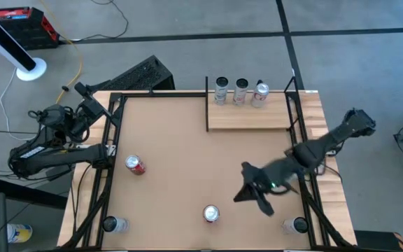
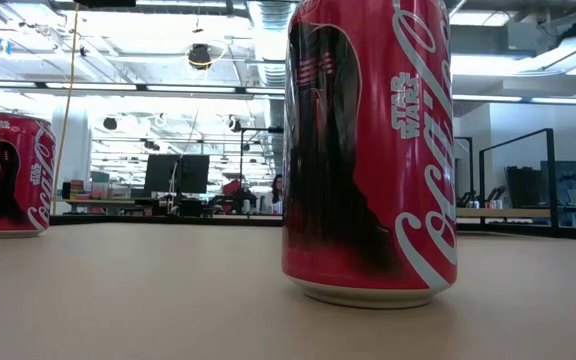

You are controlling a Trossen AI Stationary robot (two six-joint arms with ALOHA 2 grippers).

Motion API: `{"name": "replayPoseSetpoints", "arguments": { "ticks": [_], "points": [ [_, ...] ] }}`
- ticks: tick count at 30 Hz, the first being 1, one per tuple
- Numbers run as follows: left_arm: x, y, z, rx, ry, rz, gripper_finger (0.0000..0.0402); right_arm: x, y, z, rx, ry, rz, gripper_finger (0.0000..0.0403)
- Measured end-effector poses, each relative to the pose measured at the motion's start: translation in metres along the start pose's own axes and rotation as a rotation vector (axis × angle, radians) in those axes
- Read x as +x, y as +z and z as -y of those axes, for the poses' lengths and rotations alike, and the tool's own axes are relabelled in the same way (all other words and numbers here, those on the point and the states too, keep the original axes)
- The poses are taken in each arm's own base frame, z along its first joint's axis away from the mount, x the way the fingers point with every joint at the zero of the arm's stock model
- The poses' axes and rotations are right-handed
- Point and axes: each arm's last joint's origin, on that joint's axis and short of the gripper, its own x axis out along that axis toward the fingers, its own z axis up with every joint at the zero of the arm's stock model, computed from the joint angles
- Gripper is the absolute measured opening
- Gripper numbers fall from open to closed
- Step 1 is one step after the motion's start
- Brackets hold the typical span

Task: Place canned beverage on shelf
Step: Put the bottom red-white soda can on the shelf

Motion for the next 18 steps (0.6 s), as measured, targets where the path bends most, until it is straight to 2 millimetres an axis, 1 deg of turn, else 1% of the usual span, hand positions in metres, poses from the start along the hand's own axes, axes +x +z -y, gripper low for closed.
{"name": "replayPoseSetpoints", "arguments": {
  "ticks": [3,6,12,18],
  "points": [
    [0.0,0.0,0.0,-0.003,0.0,0.0,0.0379,-0.004,-0.001,-0.018,-0.126,-0.027,0.077,0.002],
    [0.0,0.0,0.0,-0.004,0.0,0.0,0.0379,-0.005,0.003,-0.021,-0.231,-0.042,0.128,0.002],
    [0.0,0.0,0.0,-0.003,-0.001,0.0,0.0379,-0.004,0.012,-0.007,-0.334,-0.106,0.144,0.0029],
    [0.0,0.0,0.0,-0.001,-0.006,-0.002,0.0379,-0.002,0.019,0.012,-0.317,-0.166,0.164,0.0036]
  ]
}}
